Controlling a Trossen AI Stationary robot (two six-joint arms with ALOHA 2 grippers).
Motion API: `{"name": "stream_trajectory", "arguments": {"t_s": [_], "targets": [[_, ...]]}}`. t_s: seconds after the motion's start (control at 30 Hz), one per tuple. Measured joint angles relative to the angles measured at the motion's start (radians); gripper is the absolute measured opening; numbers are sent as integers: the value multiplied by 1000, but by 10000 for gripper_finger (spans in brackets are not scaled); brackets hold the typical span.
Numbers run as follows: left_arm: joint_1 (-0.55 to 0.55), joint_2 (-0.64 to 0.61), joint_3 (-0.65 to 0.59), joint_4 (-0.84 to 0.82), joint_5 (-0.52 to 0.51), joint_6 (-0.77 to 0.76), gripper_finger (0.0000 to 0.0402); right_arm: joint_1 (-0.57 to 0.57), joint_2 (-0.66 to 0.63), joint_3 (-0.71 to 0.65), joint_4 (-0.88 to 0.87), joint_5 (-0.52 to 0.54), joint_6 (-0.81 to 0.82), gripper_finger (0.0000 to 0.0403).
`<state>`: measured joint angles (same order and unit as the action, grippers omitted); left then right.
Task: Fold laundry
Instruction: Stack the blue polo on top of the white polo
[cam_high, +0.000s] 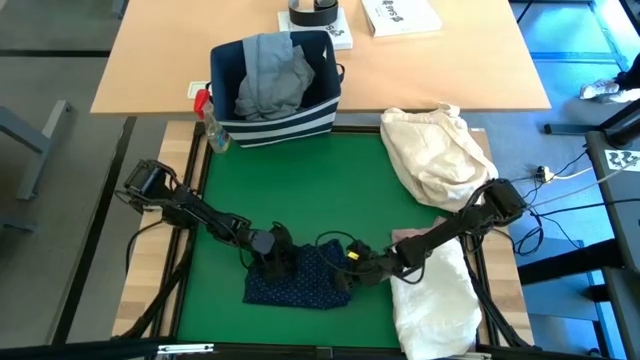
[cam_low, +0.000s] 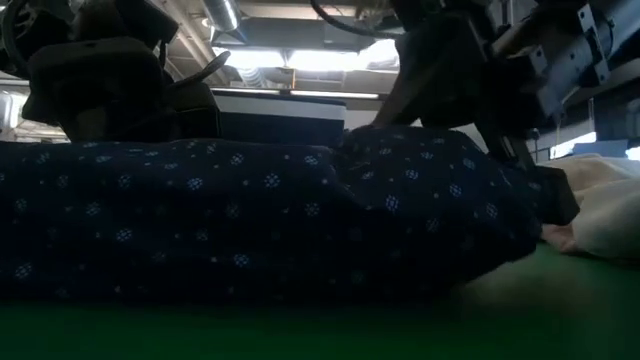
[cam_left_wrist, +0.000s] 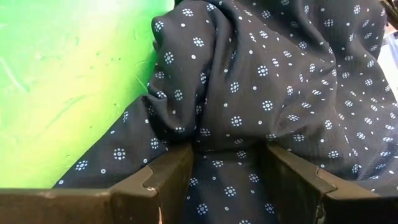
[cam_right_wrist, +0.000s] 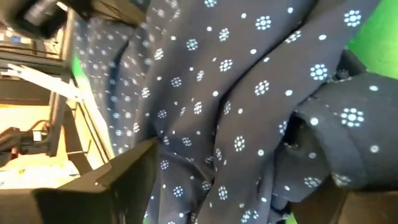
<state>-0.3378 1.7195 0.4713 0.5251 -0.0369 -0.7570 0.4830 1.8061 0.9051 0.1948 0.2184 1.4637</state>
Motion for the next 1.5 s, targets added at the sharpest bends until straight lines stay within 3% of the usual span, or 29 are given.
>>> {"name": "stream_trajectory", "arguments": {"t_s": [0.7, 1.0, 1.1, 1.5], "targets": [[35, 0, 0, 3, 44, -3, 190, -25, 27, 1, 122, 75, -71, 305], [37, 0, 0, 3, 52, -2, 190, -25, 24, 1, 198, 25, -112, 305], [37, 0, 0, 3, 51, 0, 190, -25, 31, 1, 203, 66, -111, 305], [37, 0, 0, 3, 51, 0, 190, -26, 156, 5, 244, 66, 12, 305]]}}
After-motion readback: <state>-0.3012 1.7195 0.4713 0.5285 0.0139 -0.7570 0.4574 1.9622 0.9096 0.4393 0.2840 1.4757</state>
